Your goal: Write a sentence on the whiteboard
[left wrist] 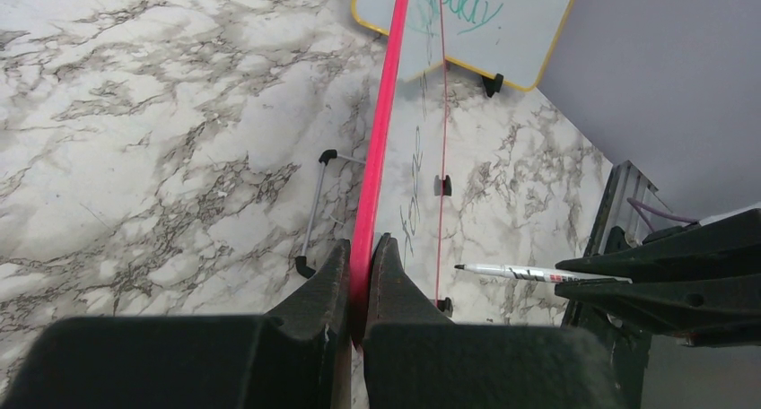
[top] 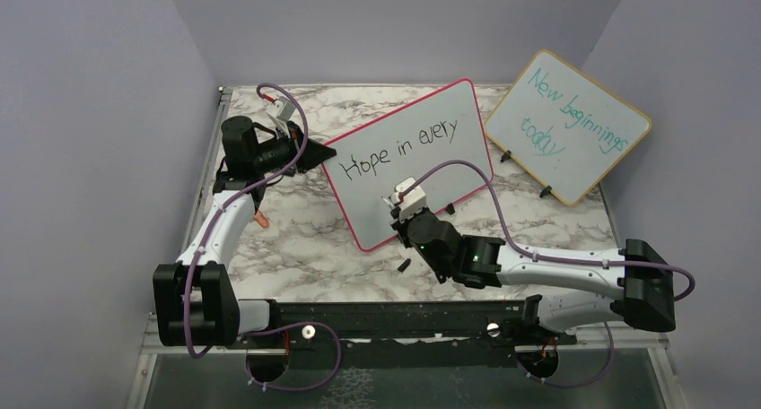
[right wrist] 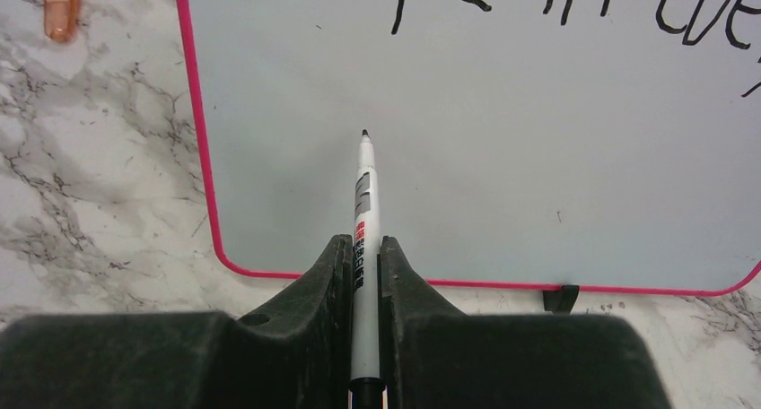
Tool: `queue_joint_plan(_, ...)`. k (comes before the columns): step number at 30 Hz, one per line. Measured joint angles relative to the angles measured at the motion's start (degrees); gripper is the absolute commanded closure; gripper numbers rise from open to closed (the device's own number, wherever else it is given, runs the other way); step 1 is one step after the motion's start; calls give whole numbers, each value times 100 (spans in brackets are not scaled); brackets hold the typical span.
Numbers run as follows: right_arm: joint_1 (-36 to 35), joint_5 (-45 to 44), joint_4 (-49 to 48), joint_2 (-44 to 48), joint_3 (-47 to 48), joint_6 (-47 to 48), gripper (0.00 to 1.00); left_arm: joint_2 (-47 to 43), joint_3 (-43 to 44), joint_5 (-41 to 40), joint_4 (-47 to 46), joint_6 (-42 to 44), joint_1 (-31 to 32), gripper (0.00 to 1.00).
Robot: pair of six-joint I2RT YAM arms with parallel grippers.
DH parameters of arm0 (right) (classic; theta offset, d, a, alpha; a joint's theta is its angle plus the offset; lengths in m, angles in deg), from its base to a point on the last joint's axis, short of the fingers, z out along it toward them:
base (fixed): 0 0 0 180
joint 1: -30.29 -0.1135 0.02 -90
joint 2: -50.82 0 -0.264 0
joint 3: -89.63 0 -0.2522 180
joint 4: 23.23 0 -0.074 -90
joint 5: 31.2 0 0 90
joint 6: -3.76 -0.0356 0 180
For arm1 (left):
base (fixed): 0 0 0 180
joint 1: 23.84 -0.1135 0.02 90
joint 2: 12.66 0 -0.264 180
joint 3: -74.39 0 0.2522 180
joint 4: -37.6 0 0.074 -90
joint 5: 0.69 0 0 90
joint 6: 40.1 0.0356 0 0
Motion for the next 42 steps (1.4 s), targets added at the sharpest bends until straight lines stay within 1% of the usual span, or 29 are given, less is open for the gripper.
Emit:
queue_joint_plan(16,-22,-205,-382,-496,308,225,99,-20,-7,-26,-2,2,15,100)
queue_joint_plan(27,-22,-328,-422,-868,468,243,99,-17,-7,-28,0,2,15,100)
queue_joint_plan(32,-24,-350,-306,-933,540,186,99,-20,-7,-31,0,4,15,100)
queue_joint_plan(42,-33,-389,302,-1014,728,-133,99,-17,-7,-46,9,4,15,100)
